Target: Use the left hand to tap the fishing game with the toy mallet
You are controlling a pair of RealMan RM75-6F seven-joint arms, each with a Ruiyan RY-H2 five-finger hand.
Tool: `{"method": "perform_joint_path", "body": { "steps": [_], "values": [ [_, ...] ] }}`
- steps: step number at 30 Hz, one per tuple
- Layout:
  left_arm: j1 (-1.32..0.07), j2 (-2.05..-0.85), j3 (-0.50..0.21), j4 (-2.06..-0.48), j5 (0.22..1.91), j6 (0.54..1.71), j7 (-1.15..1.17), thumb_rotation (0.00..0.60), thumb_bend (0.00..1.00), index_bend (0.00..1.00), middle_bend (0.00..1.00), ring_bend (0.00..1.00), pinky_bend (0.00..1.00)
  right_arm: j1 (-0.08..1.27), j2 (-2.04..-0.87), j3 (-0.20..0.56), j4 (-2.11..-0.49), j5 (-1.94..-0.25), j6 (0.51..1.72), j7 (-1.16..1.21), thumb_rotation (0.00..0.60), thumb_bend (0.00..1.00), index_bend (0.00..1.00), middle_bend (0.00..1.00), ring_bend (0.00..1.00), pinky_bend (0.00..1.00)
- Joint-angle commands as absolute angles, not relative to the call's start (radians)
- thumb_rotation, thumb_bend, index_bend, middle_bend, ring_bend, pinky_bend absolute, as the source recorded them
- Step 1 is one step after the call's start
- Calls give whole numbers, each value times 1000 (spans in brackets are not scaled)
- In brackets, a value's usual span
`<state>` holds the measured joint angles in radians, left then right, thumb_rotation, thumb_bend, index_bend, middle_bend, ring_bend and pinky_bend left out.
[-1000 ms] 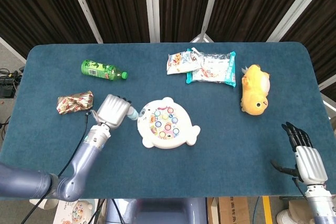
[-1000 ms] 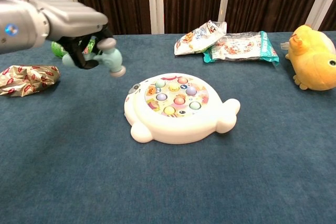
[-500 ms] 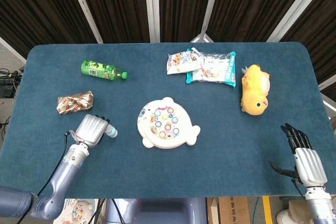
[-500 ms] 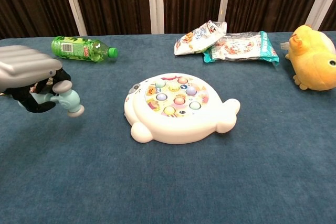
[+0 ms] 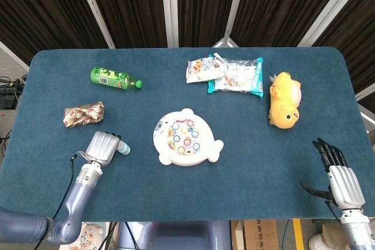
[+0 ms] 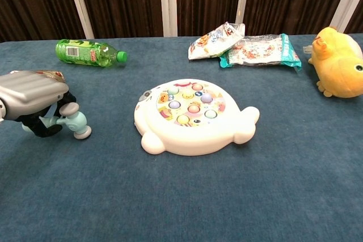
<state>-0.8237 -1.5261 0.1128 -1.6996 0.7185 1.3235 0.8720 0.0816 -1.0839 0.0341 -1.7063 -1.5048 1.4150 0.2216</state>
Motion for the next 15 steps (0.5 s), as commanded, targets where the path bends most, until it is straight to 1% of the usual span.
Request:
{"method": "perform_joint_path", "body": {
  "steps": [1, 5, 7, 10, 13, 15],
  "values": [
    [-817, -1532, 106, -1694, 717, 1316, 880, 600, 643, 631, 541, 493, 646, 82, -1083, 34, -1707, -1505, 1414, 223, 600, 225, 0, 0, 0, 0],
    [-807, -1542, 100, -1687, 718, 1305, 898, 600, 616, 609, 525, 483, 645, 83, -1084, 33, -1708, -1507, 1414, 221, 600, 225, 0, 0, 0, 0],
    [-803, -1543, 96, -1686, 724, 1303, 902, 600, 569, 592, 515, 475, 642, 83, -1085, 33, -1708, -1508, 1414, 220, 600, 226, 0, 0, 0, 0],
    [-796, -1539, 87, -1690, 729, 1303, 906, 600, 437, 547, 499, 461, 625, 83, -1085, 33, -1709, -1507, 1413, 219, 600, 226, 0, 0, 0, 0],
    [-791, -1531, 77, -1698, 724, 1302, 917, 600, 337, 492, 475, 445, 604, 83, -1085, 33, -1710, -1508, 1414, 218, 600, 225, 0, 0, 0, 0],
    [-789, -1525, 72, -1705, 717, 1302, 929, 600, 303, 467, 455, 436, 595, 83, -1086, 33, -1709, -1509, 1415, 218, 600, 226, 0, 0, 0, 0]
  ]
}}
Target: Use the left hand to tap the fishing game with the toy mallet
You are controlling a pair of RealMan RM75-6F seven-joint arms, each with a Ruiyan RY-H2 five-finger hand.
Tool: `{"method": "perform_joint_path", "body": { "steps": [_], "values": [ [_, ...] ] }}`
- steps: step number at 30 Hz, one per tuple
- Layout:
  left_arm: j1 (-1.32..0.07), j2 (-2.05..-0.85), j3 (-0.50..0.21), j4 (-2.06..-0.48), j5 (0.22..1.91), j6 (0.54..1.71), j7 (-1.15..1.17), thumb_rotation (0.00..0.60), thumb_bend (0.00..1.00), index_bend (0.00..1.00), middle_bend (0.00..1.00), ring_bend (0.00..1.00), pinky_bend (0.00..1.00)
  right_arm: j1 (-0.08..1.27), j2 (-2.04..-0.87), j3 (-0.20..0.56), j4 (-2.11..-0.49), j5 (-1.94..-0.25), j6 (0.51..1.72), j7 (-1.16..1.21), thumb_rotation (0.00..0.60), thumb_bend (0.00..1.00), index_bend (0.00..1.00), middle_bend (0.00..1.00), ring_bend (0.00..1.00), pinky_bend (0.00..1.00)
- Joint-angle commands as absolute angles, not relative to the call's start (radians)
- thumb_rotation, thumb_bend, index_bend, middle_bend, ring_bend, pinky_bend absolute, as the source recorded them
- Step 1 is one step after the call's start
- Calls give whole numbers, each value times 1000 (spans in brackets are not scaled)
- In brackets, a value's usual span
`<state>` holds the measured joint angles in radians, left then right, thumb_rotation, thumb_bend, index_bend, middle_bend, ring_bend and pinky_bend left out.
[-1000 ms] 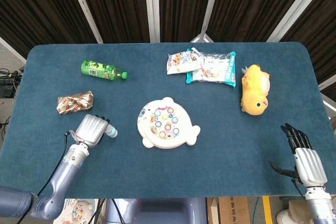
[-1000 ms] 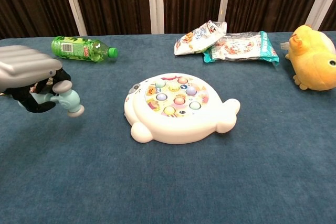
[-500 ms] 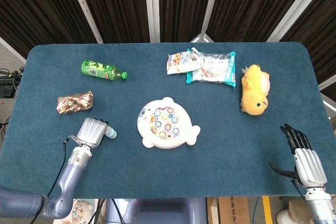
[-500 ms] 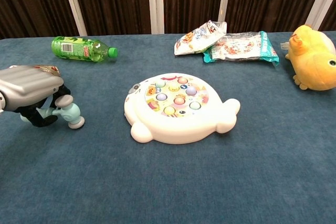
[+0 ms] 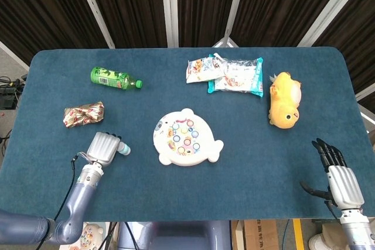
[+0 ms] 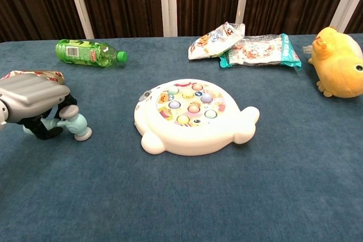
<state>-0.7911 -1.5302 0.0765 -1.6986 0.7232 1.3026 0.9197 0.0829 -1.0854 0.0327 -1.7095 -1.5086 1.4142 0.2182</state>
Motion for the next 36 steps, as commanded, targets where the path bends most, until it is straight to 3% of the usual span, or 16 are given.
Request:
{"method": "perform_joint_path", "body": {
  "steps": [1, 12, 36],
  "values": [
    [-788, -1521, 69, -1709, 713, 1303, 939, 600, 289, 453, 443, 430, 588, 83, -1086, 32, -1709, -1510, 1415, 217, 600, 226, 0, 0, 0, 0],
    [-778, -1507, 44, -1733, 709, 1309, 973, 600, 257, 403, 401, 401, 560, 82, -1087, 30, -1710, -1514, 1418, 216, 600, 224, 0, 0, 0, 0],
    [-743, -1536, -4, -1693, 772, 1329, 977, 600, 257, 395, 396, 401, 561, 84, -1085, 23, -1709, -1528, 1416, 227, 600, 225, 0, 0, 0, 0]
  ]
}}
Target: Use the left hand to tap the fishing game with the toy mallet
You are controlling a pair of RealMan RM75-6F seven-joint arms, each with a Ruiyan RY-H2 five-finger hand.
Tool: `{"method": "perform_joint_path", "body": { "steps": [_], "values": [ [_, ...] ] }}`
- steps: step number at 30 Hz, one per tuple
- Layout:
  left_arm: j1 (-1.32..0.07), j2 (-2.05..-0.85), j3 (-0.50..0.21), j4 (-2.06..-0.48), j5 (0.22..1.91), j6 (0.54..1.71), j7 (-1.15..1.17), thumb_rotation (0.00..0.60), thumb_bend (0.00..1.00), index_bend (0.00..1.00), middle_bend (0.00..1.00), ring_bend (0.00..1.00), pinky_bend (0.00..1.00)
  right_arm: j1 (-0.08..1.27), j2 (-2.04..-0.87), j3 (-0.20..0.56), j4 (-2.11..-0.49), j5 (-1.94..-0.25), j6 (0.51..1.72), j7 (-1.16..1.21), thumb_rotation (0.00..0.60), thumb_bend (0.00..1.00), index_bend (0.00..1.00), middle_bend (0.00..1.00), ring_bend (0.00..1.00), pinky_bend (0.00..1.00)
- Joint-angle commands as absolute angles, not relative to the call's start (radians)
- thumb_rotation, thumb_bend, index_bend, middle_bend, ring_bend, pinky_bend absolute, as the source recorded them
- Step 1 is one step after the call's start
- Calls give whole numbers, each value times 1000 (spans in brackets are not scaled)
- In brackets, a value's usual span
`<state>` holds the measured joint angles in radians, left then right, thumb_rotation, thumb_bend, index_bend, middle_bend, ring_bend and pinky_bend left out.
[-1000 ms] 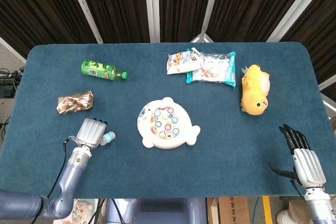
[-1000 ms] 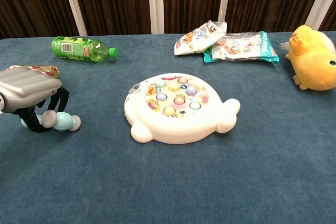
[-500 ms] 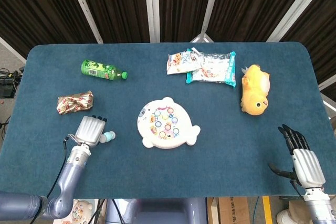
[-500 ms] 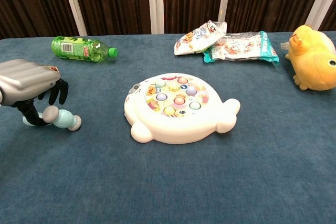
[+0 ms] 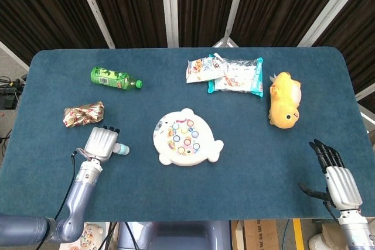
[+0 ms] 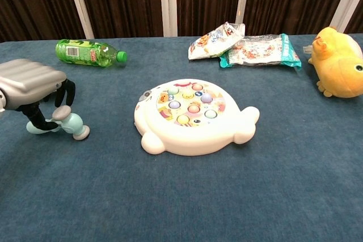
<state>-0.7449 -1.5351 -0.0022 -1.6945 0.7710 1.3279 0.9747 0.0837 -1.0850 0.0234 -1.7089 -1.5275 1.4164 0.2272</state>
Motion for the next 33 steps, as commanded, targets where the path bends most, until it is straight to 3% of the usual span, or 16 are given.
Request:
{"method": "perform_joint_path", "body": {
  "steps": [1, 14, 17, 19, 22, 24, 29, 33],
  "values": [
    [-742, -1537, -6, -1691, 774, 1328, 977, 600, 257, 394, 396, 401, 561, 84, -1085, 23, -1709, -1528, 1416, 227, 600, 225, 0, 0, 0, 0],
    [-713, -1489, -12, -1742, 814, 1337, 945, 600, 257, 380, 367, 384, 550, 83, -1083, 21, -1708, -1529, 1416, 229, 600, 225, 0, 0, 0, 0],
    [-684, -1438, -7, -1822, 862, 1376, 905, 600, 251, 350, 315, 340, 511, 83, -1081, 22, -1707, -1528, 1418, 231, 600, 225, 0, 0, 0, 0],
    [-653, -1397, 11, -1880, 924, 1411, 860, 600, 225, 261, 219, 254, 414, 83, -1081, 21, -1706, -1531, 1418, 230, 600, 225, 0, 0, 0, 0],
    [-586, -1330, 73, -1939, 1059, 1473, 773, 600, 142, 89, 50, 113, 267, 82, -1083, 19, -1701, -1539, 1424, 220, 600, 225, 0, 0, 0, 0],
    [-530, -1294, 134, -1935, 1176, 1528, 717, 600, 92, 21, 3, 45, 207, 81, -1087, 20, -1689, -1550, 1437, 194, 600, 226, 0, 0, 0, 0],
    [-393, -1272, 247, -1830, 1406, 1671, 578, 600, 67, 0, 0, 0, 90, 77, -1106, 23, -1666, -1569, 1463, 113, 600, 226, 0, 0, 0, 0],
    [-299, -1279, 288, -1711, 1532, 1772, 457, 600, 67, 0, 0, 0, 74, 70, -1123, 27, -1651, -1578, 1491, 59, 600, 225, 0, 0, 0, 0]
  ]
}}
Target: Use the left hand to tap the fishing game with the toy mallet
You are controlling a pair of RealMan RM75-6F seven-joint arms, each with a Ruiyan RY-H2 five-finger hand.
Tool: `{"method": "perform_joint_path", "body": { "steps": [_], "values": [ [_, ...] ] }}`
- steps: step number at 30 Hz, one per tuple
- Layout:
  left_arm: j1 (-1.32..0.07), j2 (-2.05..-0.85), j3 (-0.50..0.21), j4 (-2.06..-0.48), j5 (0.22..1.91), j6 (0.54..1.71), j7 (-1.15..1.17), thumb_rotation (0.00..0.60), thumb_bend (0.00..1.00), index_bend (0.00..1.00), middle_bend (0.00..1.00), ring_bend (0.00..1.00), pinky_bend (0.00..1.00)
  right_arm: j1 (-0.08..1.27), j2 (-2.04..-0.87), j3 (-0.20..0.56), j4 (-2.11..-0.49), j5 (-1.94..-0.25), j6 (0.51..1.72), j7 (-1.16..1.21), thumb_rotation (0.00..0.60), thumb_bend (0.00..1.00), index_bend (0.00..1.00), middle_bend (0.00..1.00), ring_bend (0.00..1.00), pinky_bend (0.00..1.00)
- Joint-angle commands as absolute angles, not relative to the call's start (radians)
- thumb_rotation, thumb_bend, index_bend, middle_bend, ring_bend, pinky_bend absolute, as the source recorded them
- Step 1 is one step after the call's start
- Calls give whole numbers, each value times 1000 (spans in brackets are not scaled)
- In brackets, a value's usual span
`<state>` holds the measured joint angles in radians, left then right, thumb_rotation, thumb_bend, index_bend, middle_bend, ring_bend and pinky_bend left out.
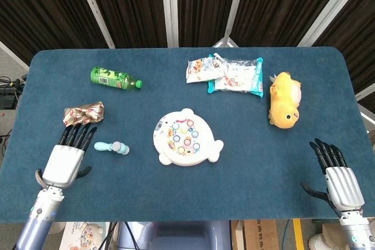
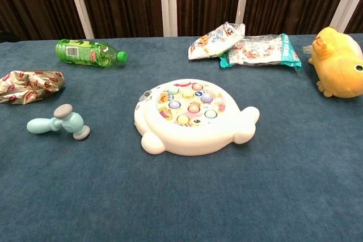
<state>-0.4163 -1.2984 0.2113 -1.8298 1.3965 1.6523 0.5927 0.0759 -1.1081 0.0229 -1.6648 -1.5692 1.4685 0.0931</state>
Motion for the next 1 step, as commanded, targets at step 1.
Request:
{"method": "perform_joint_path", "body": {
  "steps": [1],
  "values": [
    [-286, -1277, 292, -1697, 1541, 1782, 437, 600, 67, 0, 0, 0, 73, 68, -1125, 28, -1648, -1579, 1495, 51, 600, 225, 0, 0, 0, 0]
  ]
}}
